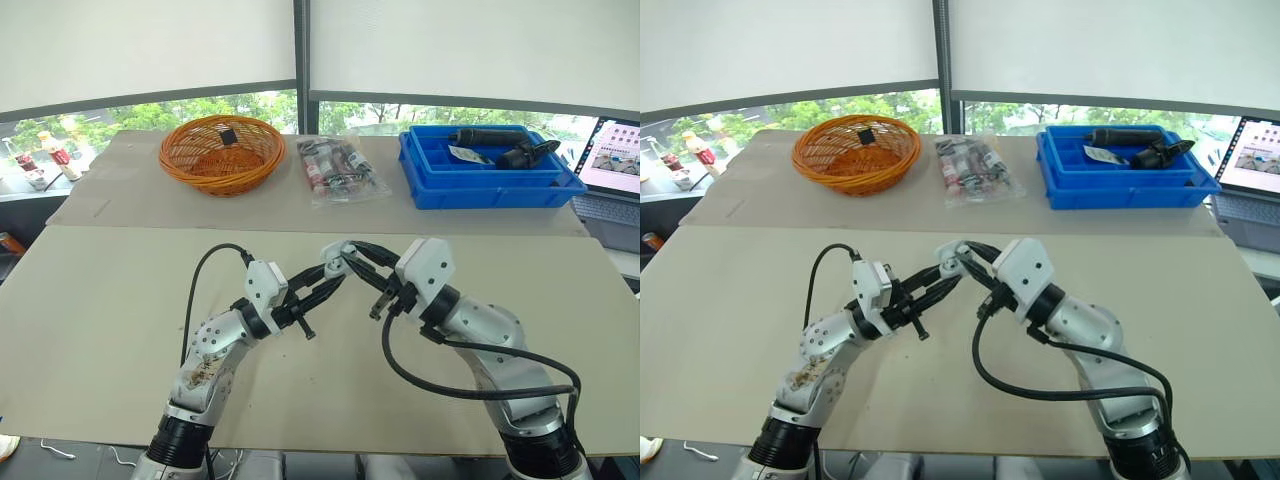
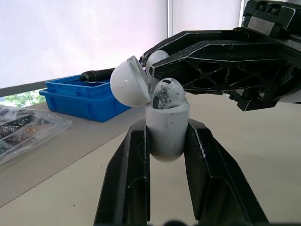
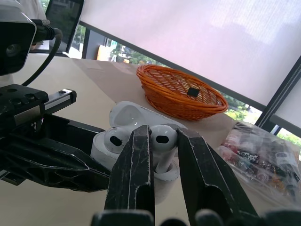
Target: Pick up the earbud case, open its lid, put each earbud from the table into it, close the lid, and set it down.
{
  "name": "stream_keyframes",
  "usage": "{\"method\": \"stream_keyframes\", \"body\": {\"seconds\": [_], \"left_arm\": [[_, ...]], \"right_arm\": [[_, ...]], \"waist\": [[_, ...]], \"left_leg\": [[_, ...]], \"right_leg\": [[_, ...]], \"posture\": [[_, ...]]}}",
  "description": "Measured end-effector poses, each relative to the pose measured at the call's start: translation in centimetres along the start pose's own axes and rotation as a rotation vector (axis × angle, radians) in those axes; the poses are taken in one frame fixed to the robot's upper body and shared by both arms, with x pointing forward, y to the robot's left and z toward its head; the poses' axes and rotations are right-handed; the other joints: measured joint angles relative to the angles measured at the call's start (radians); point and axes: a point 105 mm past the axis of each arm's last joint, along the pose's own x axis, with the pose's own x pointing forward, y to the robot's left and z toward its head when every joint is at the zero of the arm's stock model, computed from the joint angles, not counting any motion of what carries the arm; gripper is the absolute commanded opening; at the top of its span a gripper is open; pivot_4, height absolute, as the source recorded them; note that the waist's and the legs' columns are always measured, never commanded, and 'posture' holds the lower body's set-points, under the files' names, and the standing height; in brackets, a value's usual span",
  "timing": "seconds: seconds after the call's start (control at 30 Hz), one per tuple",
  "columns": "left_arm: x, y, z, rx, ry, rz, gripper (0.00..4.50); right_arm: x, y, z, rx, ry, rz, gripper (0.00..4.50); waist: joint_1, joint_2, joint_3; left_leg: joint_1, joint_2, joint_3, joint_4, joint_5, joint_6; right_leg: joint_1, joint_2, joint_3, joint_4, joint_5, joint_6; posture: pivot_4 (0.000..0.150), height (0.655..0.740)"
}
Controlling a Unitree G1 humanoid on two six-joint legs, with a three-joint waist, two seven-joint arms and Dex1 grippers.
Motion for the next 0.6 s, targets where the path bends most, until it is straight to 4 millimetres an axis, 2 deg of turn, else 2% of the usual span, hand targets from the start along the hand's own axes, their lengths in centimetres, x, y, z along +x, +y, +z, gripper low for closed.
{"method": "stream_keyframes", "body": {"seconds": [0.13,0.2,0.33,0.47,0.6], "left_arm": [[0.0,0.0,0.0,-0.002,0.002,-0.001,0.51],[0.0,0.0,-0.1,-0.002,0.003,-0.003,0.51],[-0.1,0.0,0.0,0.002,0.006,-0.006,0.51],[-0.1,0.0,0.0,0.001,0.002,-0.012,0.51],[-0.2,0.0,-0.1,-0.014,0.020,-0.065,0.51]], "right_arm": [[-0.1,0.3,-0.1,-0.035,0.001,0.012,0.36],[-0.1,0.3,-0.1,-0.032,0.000,0.013,1.47],[-0.5,0.0,-0.5,0.010,0.009,-0.011,2.76],[-1.6,-0.4,0.1,0.084,0.044,0.022,2.80],[-4.3,-3.1,1.7,0.096,0.113,0.012,2.80]], "waist": [[0.000,0.000,0.000],[0.000,0.000,0.000],[0.000,0.000,0.000],[0.004,0.000,0.000],[0.008,0.000,0.000]], "left_leg": [[0.000,0.000,0.000,0.000,0.000,0.000],[0.000,0.000,0.000,0.000,0.000,0.000],[0.000,0.000,0.000,0.000,0.000,0.000],[-0.001,0.000,0.000,0.000,0.000,0.000],[-0.001,0.000,0.000,0.000,0.000,0.000]], "right_leg": [[0.000,0.000,0.000,0.000,0.000,0.000],[0.000,0.000,0.000,0.000,0.000,0.000],[0.000,0.000,0.000,0.000,0.000,0.000],[0.000,0.000,0.000,-0.001,0.000,0.000],[0.001,0.000,0.000,-0.001,0.000,0.000]], "posture": [[0.150,0.7282],[0.150,0.7282],[0.150,0.7282],[0.150,0.7282],[0.150,0.7282]]}}
